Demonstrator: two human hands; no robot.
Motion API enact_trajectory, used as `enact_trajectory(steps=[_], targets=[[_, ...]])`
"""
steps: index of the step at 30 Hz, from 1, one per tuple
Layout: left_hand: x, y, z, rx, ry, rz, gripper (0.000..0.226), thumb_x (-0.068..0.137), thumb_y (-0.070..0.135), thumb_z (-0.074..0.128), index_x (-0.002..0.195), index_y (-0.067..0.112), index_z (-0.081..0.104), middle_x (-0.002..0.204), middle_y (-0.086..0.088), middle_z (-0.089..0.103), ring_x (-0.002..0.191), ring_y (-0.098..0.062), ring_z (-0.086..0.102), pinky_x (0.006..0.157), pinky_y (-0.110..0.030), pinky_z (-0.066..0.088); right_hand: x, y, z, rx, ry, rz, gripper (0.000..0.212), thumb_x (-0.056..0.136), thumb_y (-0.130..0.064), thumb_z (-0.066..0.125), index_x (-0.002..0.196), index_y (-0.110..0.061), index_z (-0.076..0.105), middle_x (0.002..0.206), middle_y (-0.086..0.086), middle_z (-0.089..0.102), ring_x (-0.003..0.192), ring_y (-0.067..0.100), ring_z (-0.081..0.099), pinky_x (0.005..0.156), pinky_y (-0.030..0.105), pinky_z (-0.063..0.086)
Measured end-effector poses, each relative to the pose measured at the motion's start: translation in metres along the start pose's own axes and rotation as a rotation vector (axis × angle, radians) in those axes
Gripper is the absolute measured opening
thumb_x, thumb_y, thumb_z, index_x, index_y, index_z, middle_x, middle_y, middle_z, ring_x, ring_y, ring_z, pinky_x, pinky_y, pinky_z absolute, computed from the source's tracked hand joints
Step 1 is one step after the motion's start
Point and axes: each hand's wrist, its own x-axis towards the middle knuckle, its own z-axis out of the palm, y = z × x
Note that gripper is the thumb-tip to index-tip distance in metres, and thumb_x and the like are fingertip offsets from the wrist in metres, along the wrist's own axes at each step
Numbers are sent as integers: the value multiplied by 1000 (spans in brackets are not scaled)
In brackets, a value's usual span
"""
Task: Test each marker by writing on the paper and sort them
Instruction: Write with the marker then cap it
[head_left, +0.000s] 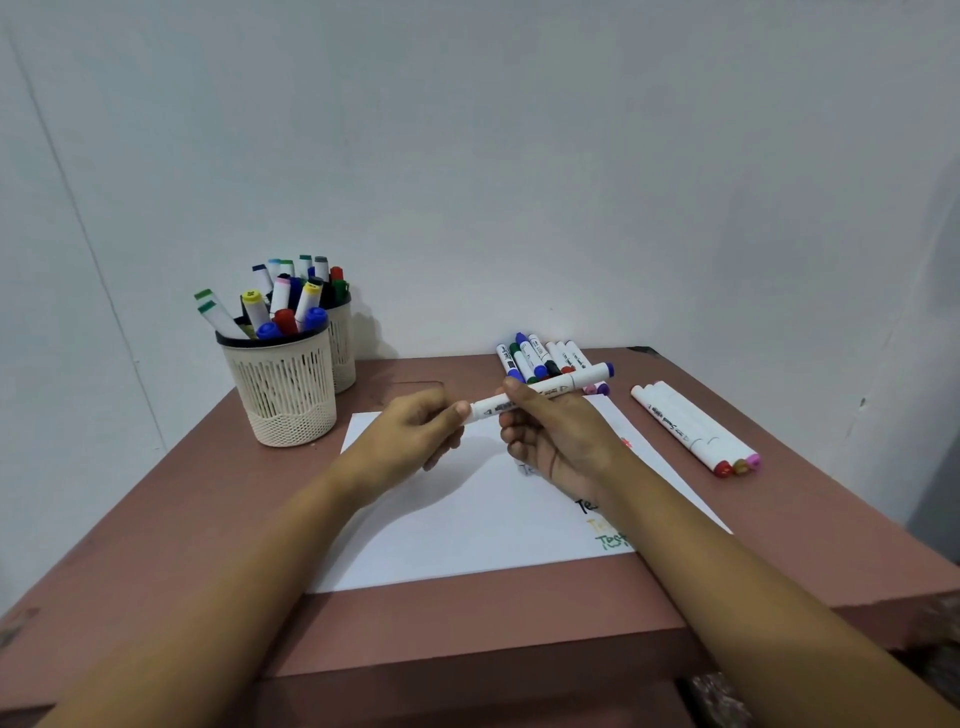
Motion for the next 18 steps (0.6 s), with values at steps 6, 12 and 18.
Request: enact_trajectory(steps=[6, 12, 18], targets=[[3, -6, 5, 82, 96, 19, 43, 96, 36, 48, 96, -7, 52, 65, 3, 39, 58, -13, 36, 58, -31, 32, 5, 3, 3, 50, 18, -14, 20, 91, -21, 62, 76, -7, 59, 57, 3, 59, 46, 9, 57, 46, 17, 48], [5, -7, 11, 101, 150, 3, 42, 97, 33, 45, 93, -8, 47, 67, -1, 38, 62, -19, 34, 63, -39, 31, 8, 2, 3, 99, 18, 11, 22, 91, -18, 62, 73, -6, 58, 54, 3, 58, 44, 8, 55, 44, 15, 47], [7, -8, 15, 149, 127, -15, 32, 99, 29, 42, 76, 7, 41, 65, -3, 38, 61, -21, 33, 62, -39, 32, 10, 3, 1, 114, 21, 36, 21, 92, -18, 61, 75, -7, 57, 54, 4, 57, 43, 9, 55, 44, 15, 48]])
